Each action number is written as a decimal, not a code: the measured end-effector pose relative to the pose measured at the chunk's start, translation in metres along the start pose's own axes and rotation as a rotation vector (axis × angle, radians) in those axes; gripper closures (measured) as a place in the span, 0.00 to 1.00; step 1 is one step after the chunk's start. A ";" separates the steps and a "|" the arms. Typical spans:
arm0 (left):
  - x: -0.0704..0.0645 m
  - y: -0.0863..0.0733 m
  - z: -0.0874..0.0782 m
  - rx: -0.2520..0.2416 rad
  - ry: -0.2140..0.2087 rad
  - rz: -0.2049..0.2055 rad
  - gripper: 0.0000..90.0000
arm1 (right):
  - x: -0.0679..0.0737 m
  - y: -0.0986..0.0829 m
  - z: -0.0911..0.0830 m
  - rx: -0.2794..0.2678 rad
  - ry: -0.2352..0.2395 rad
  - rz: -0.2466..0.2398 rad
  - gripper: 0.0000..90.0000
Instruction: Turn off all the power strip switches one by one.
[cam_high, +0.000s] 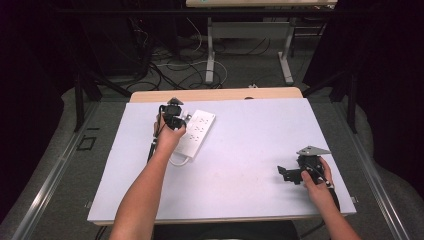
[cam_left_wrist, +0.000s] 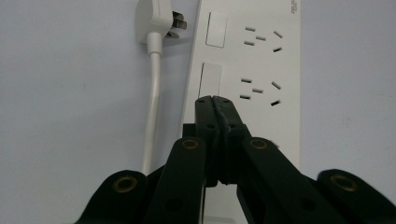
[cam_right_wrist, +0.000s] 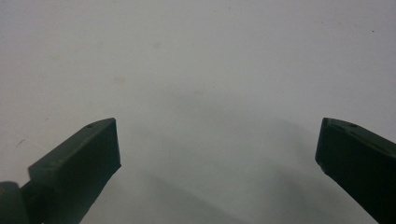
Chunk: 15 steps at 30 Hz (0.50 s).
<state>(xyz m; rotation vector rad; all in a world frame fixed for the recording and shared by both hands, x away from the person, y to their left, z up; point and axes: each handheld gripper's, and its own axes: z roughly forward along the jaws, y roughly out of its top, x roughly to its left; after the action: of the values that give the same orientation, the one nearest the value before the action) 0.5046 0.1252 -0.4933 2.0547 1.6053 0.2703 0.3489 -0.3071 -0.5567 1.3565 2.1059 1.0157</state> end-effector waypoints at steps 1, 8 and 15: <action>-0.001 0.000 0.001 -0.002 0.002 -0.010 1.00 | 0.000 0.000 0.000 0.000 0.000 0.001 0.00; -0.002 0.000 0.006 0.004 0.008 -0.011 1.00 | 0.000 0.000 0.000 0.001 0.002 0.002 0.00; -0.002 -0.002 0.013 0.013 0.013 -0.014 1.00 | 0.000 0.000 0.000 0.003 0.003 0.005 0.00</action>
<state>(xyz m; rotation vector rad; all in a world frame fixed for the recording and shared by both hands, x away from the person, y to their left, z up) 0.5079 0.1202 -0.5053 2.0548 1.6328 0.2689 0.3489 -0.3071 -0.5569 1.3625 2.1082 1.0183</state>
